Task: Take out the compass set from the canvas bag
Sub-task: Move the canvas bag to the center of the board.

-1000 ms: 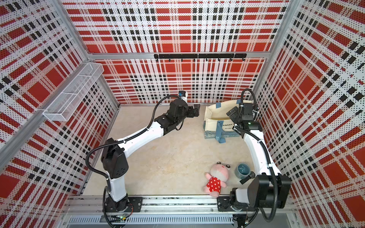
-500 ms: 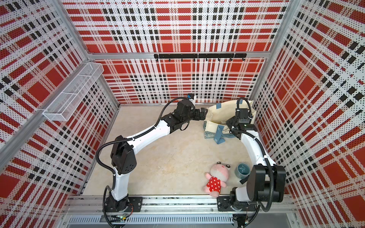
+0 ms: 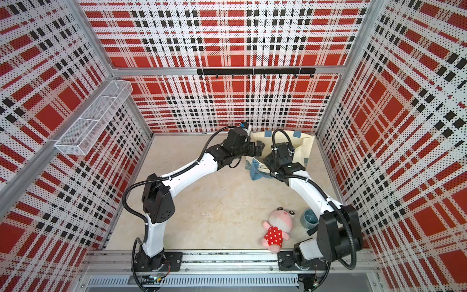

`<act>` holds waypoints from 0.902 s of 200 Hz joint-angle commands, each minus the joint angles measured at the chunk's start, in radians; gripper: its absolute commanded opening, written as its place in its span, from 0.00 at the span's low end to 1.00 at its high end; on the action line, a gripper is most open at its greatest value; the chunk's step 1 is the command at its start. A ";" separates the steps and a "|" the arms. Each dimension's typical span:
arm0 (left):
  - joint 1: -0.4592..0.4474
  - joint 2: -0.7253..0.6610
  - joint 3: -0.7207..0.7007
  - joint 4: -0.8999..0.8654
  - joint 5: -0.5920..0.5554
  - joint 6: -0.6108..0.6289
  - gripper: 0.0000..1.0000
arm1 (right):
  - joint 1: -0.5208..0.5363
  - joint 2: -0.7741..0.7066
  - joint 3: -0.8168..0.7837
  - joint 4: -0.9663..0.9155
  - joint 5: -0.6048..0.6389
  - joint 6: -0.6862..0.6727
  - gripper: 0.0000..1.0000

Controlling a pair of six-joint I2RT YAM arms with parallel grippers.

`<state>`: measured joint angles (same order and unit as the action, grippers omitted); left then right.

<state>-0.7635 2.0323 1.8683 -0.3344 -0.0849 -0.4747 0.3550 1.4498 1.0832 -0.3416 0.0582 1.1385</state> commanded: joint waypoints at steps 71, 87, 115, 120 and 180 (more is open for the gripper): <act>0.100 -0.075 -0.086 -0.085 -0.087 0.100 1.00 | 0.210 0.085 0.048 0.114 0.024 0.050 0.15; 0.063 -0.051 -0.032 -0.082 -0.116 0.197 0.98 | 0.219 0.069 0.035 0.104 0.031 0.049 0.16; 0.033 0.023 0.060 -0.066 -0.160 0.309 0.99 | 0.223 0.025 -0.008 0.101 0.045 0.053 0.18; 0.033 0.039 0.077 -0.067 -0.160 0.318 0.99 | 0.223 0.017 -0.014 0.098 0.049 0.055 0.18; 0.064 0.131 0.188 -0.118 -0.150 0.335 0.47 | 0.223 -0.054 -0.062 0.081 0.092 0.055 0.21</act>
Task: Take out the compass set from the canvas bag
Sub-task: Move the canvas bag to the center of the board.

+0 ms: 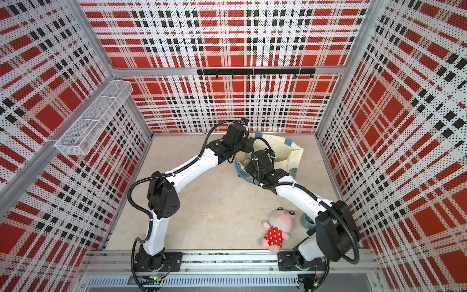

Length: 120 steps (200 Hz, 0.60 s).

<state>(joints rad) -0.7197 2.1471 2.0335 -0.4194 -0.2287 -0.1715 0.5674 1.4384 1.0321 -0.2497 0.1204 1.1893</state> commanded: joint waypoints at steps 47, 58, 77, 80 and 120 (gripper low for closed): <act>0.047 -0.039 -0.046 -0.038 -0.040 0.031 0.07 | 0.011 -0.057 -0.014 -0.013 0.034 -0.012 0.28; 0.061 -0.070 -0.081 -0.037 -0.052 0.025 0.00 | 0.012 -0.058 -0.009 -0.015 0.035 -0.027 0.35; 0.092 -0.137 -0.158 -0.035 -0.058 0.005 0.00 | 0.012 -0.069 0.016 -0.042 0.041 -0.085 0.49; 0.097 -0.150 -0.174 -0.031 -0.059 0.002 0.00 | 0.012 -0.073 0.023 -0.050 0.043 -0.101 0.51; 0.144 -0.386 -0.462 0.121 -0.054 -0.047 0.00 | 0.012 -0.206 0.124 -0.263 0.026 -0.532 0.66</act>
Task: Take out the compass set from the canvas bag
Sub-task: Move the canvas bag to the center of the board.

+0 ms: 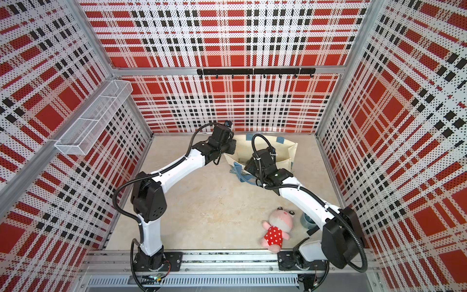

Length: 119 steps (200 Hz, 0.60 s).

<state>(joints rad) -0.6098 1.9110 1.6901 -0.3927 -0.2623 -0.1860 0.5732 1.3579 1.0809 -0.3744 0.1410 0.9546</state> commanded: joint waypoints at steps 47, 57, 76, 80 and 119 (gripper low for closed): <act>0.077 -0.335 -0.359 0.187 -0.045 -0.043 0.00 | -0.055 -0.158 0.261 -0.378 0.314 -0.538 0.82; 0.079 -0.360 -0.384 0.188 -0.060 -0.035 0.00 | -0.106 -0.096 0.303 -0.370 0.281 -0.557 0.84; 0.086 -0.402 -0.416 0.184 -0.070 -0.023 0.00 | -0.159 0.042 0.408 -0.359 0.216 -0.580 0.89; 0.087 -0.408 -0.420 0.182 -0.070 -0.021 0.00 | -0.160 0.078 0.432 -0.359 0.208 -0.583 0.89; 0.101 -0.463 -0.461 0.182 -0.091 -0.005 0.00 | -0.172 0.332 0.568 -0.402 0.125 -0.606 0.92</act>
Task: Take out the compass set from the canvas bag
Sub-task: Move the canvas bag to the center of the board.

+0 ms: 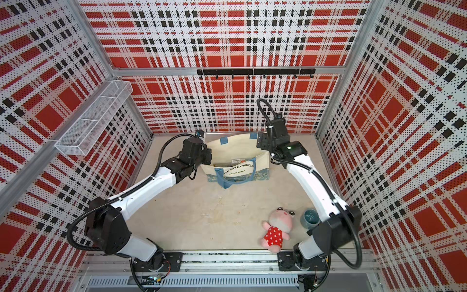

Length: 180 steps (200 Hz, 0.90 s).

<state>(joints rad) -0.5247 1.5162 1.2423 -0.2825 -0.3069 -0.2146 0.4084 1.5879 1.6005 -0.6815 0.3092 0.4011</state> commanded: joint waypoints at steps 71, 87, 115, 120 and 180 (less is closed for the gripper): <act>0.029 -0.101 -0.064 0.065 -0.085 0.057 0.00 | -0.062 0.204 0.041 -0.060 -0.018 -0.066 0.59; 0.035 -0.114 -0.081 0.064 -0.111 0.064 0.00 | -0.062 0.204 0.062 -0.060 -0.031 -0.064 0.60; 0.043 -0.141 -0.098 0.066 -0.127 0.064 0.00 | -0.062 0.234 0.146 -0.085 -0.045 -0.062 0.74; 0.043 -0.144 -0.100 0.066 -0.127 0.065 0.00 | -0.062 0.245 0.162 -0.090 -0.050 -0.061 0.75; 0.057 -0.169 -0.110 0.066 -0.154 0.078 0.00 | -0.053 0.332 0.235 -0.109 -0.135 -0.047 0.61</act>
<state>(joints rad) -0.4847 1.3991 1.1316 -0.2707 -0.4053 -0.1547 0.3550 1.8854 1.8183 -0.7605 0.2192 0.3550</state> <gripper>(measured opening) 0.050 0.651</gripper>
